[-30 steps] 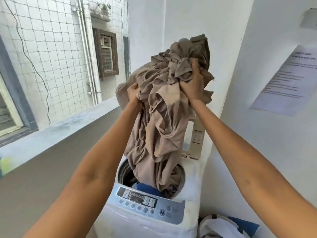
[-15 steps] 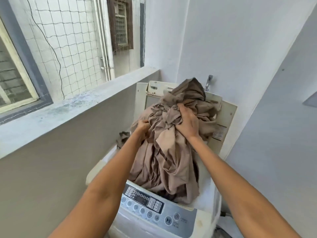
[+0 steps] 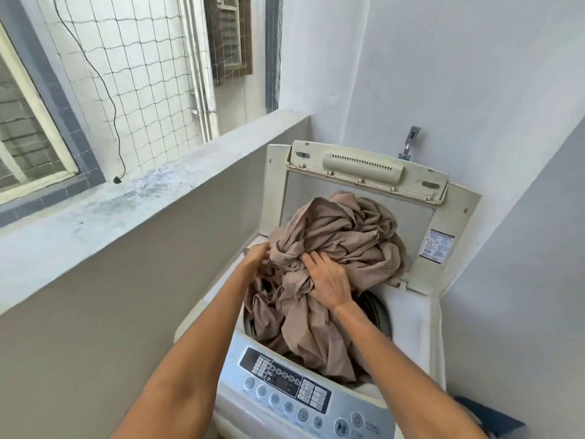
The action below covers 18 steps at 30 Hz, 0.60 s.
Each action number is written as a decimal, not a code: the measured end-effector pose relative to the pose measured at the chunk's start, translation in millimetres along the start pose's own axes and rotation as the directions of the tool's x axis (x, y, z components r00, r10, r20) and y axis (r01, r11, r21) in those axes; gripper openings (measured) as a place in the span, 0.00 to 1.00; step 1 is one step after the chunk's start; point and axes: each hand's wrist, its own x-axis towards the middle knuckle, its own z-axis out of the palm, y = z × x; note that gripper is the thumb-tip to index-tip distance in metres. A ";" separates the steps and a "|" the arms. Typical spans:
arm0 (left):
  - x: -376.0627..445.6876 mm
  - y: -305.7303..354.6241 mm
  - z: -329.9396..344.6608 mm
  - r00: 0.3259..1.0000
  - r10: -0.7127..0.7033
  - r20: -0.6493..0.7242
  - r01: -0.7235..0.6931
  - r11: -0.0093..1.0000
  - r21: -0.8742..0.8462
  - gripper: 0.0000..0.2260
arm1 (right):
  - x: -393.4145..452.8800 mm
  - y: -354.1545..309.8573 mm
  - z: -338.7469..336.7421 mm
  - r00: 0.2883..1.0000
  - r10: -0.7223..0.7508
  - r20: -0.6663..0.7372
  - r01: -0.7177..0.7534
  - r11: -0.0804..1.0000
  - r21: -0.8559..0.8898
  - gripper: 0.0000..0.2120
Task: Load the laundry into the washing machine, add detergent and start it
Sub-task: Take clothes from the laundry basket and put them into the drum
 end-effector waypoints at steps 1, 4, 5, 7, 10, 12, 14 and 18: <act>0.2 1.4 -2.4 1.000 0.020 0.014 -0.020 0.999 0.045 0.12 | -6.4 -7.6 5.1 1.000 0.010 0.021 -0.010 1.000 0.005 0.27; 4.8 2.5 -10.4 0.993 0.066 0.093 -0.079 0.987 0.140 0.18 | -30.3 -31.9 17.1 0.991 0.048 0.129 -0.052 0.998 0.029 0.34; 4.8 3.7 -13.8 0.989 0.081 0.121 -0.101 0.981 0.167 0.20 | -37.5 -39.3 21.2 0.982 0.077 0.174 -0.086 0.995 0.043 0.37; 6.6 6.2 -19.2 0.978 0.117 0.172 -0.151 0.967 0.207 0.23 | -48.8 -51.8 27.7 0.953 0.148 0.264 -0.167 0.985 0.049 0.42; 2.7 15.7 -20.0 0.959 0.154 0.239 -0.214 0.944 0.252 0.24 | -47.6 -51.7 27.9 0.901 0.237 0.364 -0.284 0.956 0.079 0.43; 1.8 16.7 -17.7 0.949 0.179 0.260 -0.256 0.919 0.299 0.20 | -35.6 -39.1 17.6 0.799 0.327 0.504 -0.434 0.894 0.107 0.41; 2.9 12.0 -15.3 0.942 0.196 0.271 -0.282 0.902 0.326 0.14 | -21.1 -25.8 1.9 0.700 0.417 0.580 -0.576 0.810 0.113 0.42; 7.4 -8.5 -8.8 0.933 0.182 0.312 -0.272 0.921 0.277 0.19 | -12.4 -26.6 -9.4 0.669 0.576 0.469 -0.680 0.729 0.074 0.39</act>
